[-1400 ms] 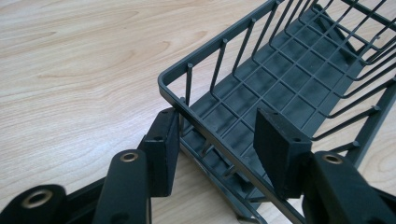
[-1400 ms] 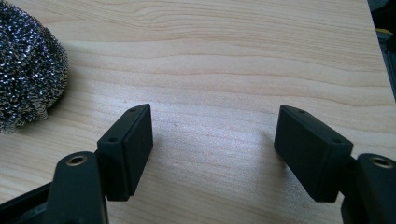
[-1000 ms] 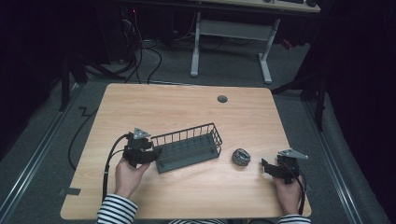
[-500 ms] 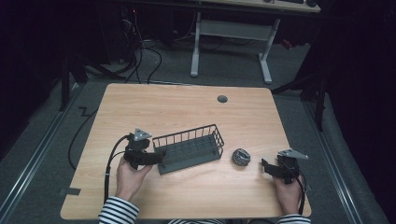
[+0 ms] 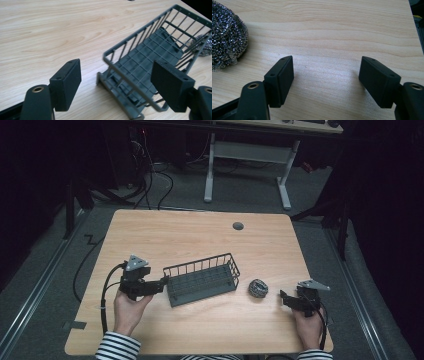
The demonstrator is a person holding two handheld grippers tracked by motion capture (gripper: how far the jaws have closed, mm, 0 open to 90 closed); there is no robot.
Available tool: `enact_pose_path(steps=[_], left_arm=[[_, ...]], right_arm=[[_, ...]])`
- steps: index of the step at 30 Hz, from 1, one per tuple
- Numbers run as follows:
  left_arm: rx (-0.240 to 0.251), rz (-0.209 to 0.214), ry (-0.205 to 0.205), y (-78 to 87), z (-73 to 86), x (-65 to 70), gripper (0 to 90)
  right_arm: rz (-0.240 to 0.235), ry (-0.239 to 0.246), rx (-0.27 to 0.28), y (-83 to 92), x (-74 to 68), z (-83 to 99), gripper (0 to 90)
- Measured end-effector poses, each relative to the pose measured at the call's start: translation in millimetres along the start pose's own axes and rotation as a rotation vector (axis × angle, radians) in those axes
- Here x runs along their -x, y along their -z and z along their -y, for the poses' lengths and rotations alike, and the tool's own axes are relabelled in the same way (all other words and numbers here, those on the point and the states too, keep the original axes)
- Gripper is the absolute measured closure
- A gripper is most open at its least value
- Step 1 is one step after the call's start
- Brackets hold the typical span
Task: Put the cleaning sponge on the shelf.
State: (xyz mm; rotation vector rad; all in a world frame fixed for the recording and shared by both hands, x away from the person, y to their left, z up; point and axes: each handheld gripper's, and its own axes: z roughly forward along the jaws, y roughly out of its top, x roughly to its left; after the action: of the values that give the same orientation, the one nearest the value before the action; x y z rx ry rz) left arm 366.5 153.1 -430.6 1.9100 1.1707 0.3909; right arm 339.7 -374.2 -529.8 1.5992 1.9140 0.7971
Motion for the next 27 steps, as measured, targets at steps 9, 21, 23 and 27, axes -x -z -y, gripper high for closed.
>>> enact_pose_path(steps=[9, 21, 23, 27], left_arm=[[0.021, -0.040, 0.057, 15.6, 16.7, -23.0, 25.3], [0.005, -0.078, 0.081, 18.1, 43.9, -42.0, 22.9], [0.008, -0.082, 0.087, 17.8, 46.9, -43.8, 22.6], [-0.005, -0.099, 0.090, 16.3, 54.9, -47.3, 22.6]], right_arm=[[0.000, 0.000, 0.000, 0.0, 0.0, 0.0, 28.5], [0.000, -0.002, -0.001, 0.0, 0.2, -0.1, 29.1], [0.000, -0.003, 0.000, 0.0, 0.2, -0.1, 29.1], [0.000, -0.003, 0.001, -0.1, 0.2, -0.1, 29.1]])
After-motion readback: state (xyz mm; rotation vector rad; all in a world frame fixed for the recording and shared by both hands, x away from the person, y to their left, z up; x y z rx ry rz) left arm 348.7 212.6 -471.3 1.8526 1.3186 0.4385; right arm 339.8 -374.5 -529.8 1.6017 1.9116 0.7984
